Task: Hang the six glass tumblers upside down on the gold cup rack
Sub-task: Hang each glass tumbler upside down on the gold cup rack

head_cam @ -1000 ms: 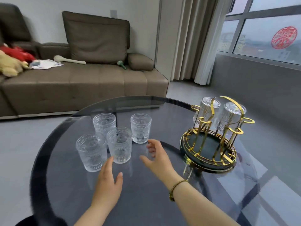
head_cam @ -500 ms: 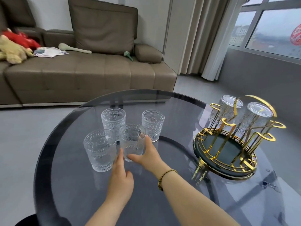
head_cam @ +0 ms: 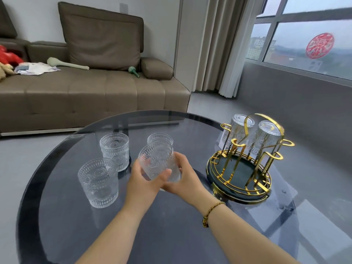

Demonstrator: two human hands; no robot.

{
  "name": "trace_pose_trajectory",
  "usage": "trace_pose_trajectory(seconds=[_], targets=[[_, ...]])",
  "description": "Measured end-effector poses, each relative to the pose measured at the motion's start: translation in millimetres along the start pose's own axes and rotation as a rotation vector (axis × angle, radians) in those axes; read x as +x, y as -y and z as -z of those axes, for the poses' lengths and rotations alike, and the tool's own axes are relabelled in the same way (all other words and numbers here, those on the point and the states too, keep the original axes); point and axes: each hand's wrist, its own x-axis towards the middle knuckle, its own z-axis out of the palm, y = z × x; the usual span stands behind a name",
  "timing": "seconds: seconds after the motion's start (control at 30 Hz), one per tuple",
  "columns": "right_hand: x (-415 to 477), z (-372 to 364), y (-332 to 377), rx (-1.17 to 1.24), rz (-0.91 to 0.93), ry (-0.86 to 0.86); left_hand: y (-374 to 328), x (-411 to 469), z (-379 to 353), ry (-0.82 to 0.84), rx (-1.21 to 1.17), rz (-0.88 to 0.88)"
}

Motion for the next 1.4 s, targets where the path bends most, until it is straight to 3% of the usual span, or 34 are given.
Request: trace_pose_trajectory(seconds=[0.2, 0.37, 0.53, 0.67, 0.77, 0.9, 1.07, 1.23, 1.4], targets=[[-31, 55, 19, 0.0, 0.131, -0.134, -41, -9, -37, 0.14, -0.209, -0.001], [-54, 96, 27, 0.152, 0.088, -0.2, -58, -23, -68, 0.324, -0.426, 0.07], [-73, 125, 24, 0.168, 0.094, -0.31, -52, -24, -100, 0.514, -0.432, 0.086], [-87, 157, 27, 0.146, 0.094, -0.382, -31, -21, -107, 0.664, -0.262, 0.082], [-96, 187, 35, 0.101, 0.117, -0.432, -4, -20, -112, 0.62, 0.029, 0.082], [-103, 226, 51, -0.01, 0.143, -0.509, 29, -17, -122, 0.556, 0.37, -0.098], [-100, 276, 60, -0.227, 0.004, -0.562, 51, -5, -133, 0.643, 0.809, -0.259], [-79, 306, 63, -0.624, -0.119, -0.585, 61, -1, -136, 0.651, 0.921, -0.327], [-53, 306, 62, -0.737, -0.116, -0.457, 64, -2, -135, 0.667, 0.936, -0.332]])
